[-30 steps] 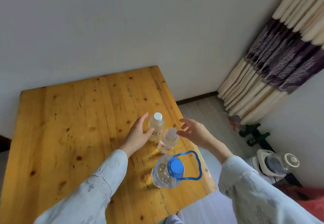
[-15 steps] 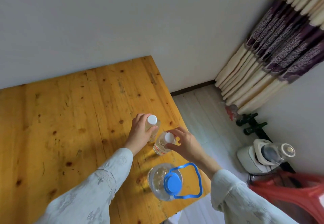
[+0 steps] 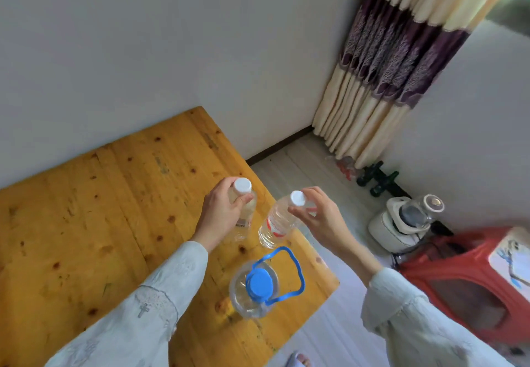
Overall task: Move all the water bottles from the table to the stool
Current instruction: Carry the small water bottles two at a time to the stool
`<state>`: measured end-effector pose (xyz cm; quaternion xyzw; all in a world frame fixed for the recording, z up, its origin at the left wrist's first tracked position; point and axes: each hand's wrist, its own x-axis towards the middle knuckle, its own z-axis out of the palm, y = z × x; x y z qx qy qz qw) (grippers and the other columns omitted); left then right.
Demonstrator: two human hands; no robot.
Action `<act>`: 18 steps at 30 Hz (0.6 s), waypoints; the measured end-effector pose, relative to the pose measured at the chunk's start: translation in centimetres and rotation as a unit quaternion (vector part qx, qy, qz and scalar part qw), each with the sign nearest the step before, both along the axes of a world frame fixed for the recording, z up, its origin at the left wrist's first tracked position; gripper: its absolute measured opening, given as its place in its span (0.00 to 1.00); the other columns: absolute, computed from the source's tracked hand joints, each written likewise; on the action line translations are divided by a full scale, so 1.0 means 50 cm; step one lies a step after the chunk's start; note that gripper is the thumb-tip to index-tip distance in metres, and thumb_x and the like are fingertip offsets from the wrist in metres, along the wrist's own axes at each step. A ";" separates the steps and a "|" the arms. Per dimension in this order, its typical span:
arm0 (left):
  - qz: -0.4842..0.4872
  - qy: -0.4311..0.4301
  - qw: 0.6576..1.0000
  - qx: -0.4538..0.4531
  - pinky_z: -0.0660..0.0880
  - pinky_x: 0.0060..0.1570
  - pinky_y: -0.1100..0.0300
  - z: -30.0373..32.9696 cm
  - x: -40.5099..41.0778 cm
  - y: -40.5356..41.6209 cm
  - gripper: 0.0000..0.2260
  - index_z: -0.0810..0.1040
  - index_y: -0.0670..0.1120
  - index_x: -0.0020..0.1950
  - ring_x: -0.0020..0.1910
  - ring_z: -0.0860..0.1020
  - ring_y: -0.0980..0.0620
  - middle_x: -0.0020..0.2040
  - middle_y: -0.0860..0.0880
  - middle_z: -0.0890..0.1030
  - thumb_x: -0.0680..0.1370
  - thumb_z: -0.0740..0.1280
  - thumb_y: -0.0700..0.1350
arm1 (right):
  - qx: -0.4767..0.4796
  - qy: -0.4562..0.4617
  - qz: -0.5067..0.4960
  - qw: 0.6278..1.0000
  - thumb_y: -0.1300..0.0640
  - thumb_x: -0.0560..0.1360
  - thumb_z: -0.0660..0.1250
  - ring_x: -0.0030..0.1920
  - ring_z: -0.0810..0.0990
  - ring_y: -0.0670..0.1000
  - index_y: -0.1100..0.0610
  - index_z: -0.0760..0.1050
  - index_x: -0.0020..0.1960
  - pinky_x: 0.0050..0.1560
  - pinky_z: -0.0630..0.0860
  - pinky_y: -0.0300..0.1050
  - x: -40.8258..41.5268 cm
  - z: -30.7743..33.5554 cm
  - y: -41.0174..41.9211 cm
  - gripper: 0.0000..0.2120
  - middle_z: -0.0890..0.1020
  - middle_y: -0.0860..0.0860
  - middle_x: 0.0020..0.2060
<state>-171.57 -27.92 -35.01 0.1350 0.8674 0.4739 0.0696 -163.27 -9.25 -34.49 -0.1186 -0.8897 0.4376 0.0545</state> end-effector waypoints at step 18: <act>-0.370 0.032 0.919 0.131 0.71 0.54 0.64 0.285 0.538 0.531 0.10 0.76 0.48 0.53 0.52 0.78 0.53 0.48 0.51 0.80 0.73 0.69 0.42 | 0.049 0.180 -0.324 0.927 0.59 0.71 0.69 0.45 0.76 0.48 0.60 0.76 0.49 0.51 0.77 0.44 0.767 0.244 0.364 0.08 0.75 0.49 0.44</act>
